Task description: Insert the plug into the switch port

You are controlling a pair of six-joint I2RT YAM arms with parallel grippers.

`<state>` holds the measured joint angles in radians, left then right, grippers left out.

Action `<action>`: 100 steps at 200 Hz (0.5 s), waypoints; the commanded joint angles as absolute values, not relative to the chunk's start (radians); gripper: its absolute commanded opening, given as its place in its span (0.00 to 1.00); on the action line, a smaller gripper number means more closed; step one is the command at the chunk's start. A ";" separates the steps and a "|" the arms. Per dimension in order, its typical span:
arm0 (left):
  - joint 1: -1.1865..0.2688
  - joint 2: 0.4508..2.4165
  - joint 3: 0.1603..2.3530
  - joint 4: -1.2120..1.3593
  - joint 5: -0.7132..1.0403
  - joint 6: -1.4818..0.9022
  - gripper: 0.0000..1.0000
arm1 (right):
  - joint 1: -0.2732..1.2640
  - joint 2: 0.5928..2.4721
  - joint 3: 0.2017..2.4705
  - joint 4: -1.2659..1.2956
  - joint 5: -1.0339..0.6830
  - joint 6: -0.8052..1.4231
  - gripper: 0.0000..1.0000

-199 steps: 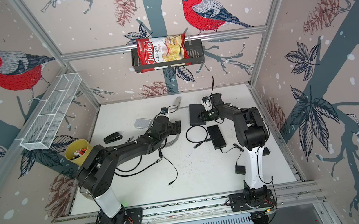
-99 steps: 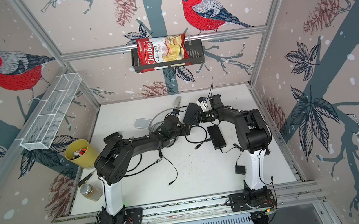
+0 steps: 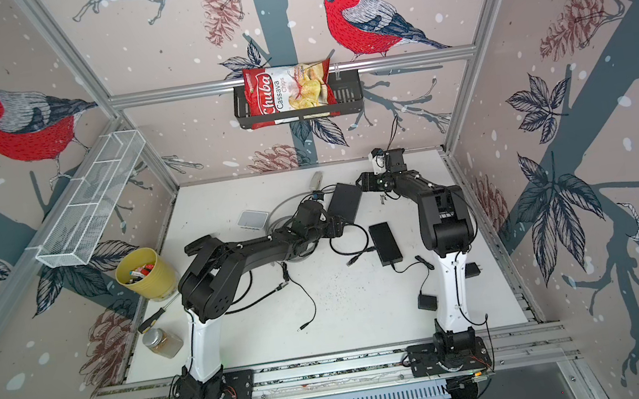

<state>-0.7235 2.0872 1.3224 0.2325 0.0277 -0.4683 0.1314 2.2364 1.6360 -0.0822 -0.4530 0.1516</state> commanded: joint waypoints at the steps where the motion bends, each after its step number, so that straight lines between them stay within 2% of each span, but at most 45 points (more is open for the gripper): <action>1: -0.726 2.094 1.331 0.222 0.071 -0.473 0.77 | 0.129 2.283 1.672 -0.052 -0.444 0.211 0.71; 100: -0.703 2.167 1.387 0.227 0.113 -0.487 0.77 | 0.153 2.437 1.819 -0.031 -0.569 0.243 0.71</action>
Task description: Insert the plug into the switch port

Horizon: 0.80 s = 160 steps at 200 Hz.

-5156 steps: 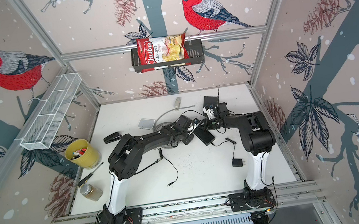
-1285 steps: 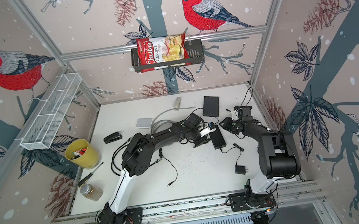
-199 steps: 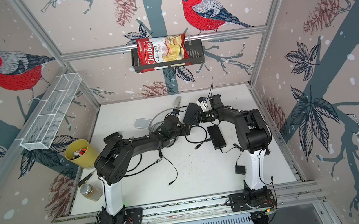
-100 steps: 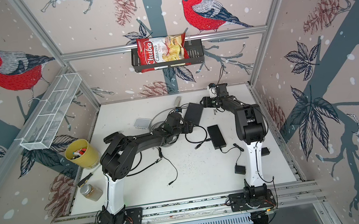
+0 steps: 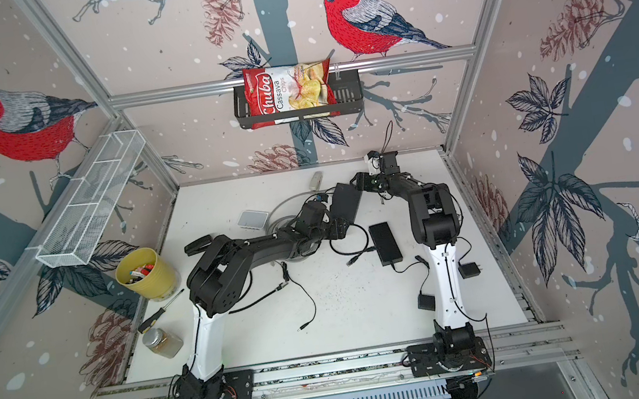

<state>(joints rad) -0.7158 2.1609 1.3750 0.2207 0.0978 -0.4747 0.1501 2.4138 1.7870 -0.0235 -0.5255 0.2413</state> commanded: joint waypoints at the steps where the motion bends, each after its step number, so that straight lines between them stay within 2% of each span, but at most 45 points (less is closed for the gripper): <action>1: -0.703 2.167 1.387 0.227 0.114 -0.487 0.77 | 0.153 2.439 1.820 -0.031 -0.569 0.241 0.71; 34: -0.674 2.190 1.406 0.243 0.161 -0.468 0.77 | 0.158 2.423 1.790 -0.045 -0.616 0.191 0.68; 77: -0.657 2.210 1.442 0.224 0.145 -0.416 0.77 | 0.163 2.310 1.609 0.006 -0.644 0.148 0.67; 108: -0.640 2.216 1.445 0.232 0.153 -0.382 0.77 | 0.160 2.242 1.502 0.041 -0.616 0.160 0.67; 160: -0.630 2.182 1.415 0.235 0.141 -0.372 0.77 | 0.136 2.202 1.488 -0.003 -0.541 0.144 0.67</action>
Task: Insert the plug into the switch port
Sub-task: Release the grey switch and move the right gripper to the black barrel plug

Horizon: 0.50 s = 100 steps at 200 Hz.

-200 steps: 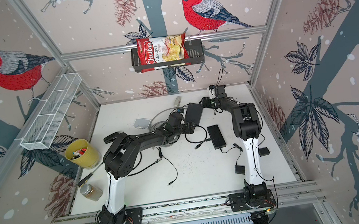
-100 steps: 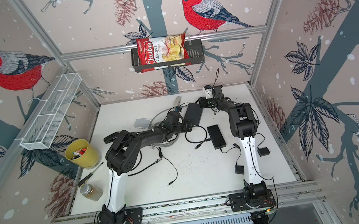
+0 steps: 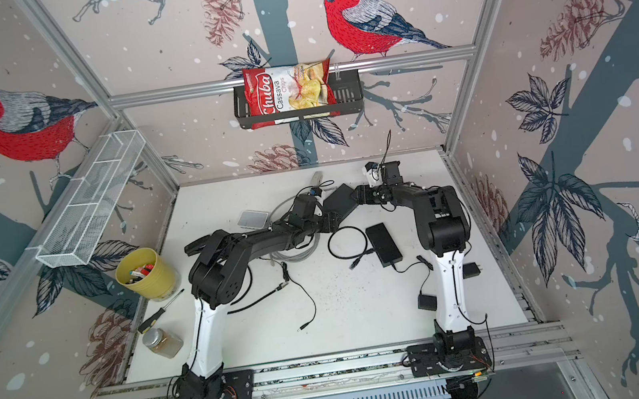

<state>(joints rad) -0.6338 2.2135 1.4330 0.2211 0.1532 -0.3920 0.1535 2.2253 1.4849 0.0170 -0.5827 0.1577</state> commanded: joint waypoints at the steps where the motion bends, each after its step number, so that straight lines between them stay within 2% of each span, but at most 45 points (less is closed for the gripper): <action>1: -0.630 2.179 1.412 0.235 0.140 -0.372 0.77 | 0.134 2.201 1.490 -0.005 -0.538 0.144 0.67; 33: -0.630 2.093 1.373 0.223 0.076 -0.341 0.77 | 0.074 2.130 1.502 -0.080 -0.406 0.113 0.66; 57: -0.630 2.059 1.377 0.196 0.054 -0.315 0.77 | 0.026 2.101 1.497 -0.167 -0.214 0.090 0.54; 76: -0.630 2.051 1.380 0.192 0.037 -0.297 0.77 | -0.010 2.091 1.462 -0.205 -0.124 0.060 0.50; 100: -0.629 2.055 1.398 0.177 0.035 -0.279 0.77 | -0.043 2.054 1.396 -0.204 -0.061 0.017 0.50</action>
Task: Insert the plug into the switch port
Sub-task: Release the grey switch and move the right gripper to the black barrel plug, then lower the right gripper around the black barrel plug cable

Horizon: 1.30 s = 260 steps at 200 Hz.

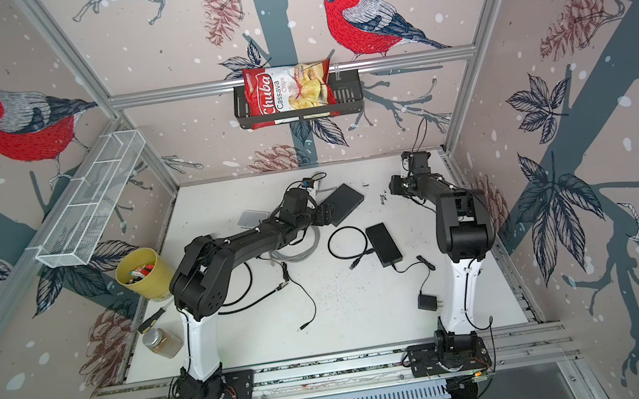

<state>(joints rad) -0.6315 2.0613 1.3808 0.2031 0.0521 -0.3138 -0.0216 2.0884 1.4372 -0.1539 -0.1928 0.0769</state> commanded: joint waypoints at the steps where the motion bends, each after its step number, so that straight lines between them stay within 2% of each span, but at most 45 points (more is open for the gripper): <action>1: -0.629 2.055 1.398 0.177 0.036 -0.279 0.77 | -0.045 2.052 1.394 -0.203 -0.060 0.015 0.50; 52: -0.629 2.063 1.390 0.201 0.060 -0.295 0.77 | -0.071 2.041 1.355 -0.161 -0.117 -0.070 0.57; 120: -0.624 2.051 1.370 0.213 0.058 -0.296 0.77 | -0.064 2.135 1.445 -0.203 -0.175 -0.183 0.56; 162: -0.614 2.046 1.362 0.225 0.067 -0.307 0.76 | -0.064 2.137 1.445 -0.276 -0.184 -0.259 0.45; 202: -0.611 2.052 1.379 0.224 0.069 -0.301 0.76 | -0.061 2.103 1.386 -0.254 -0.209 -0.275 0.28; 232: -0.611 2.044 1.389 0.215 0.069 -0.286 0.74 | -0.064 2.136 1.426 -0.304 -0.231 -0.294 0.05; 260: -0.611 2.029 1.391 0.212 0.078 -0.275 0.73 | -0.063 2.123 1.414 -0.300 -0.249 -0.292 0.03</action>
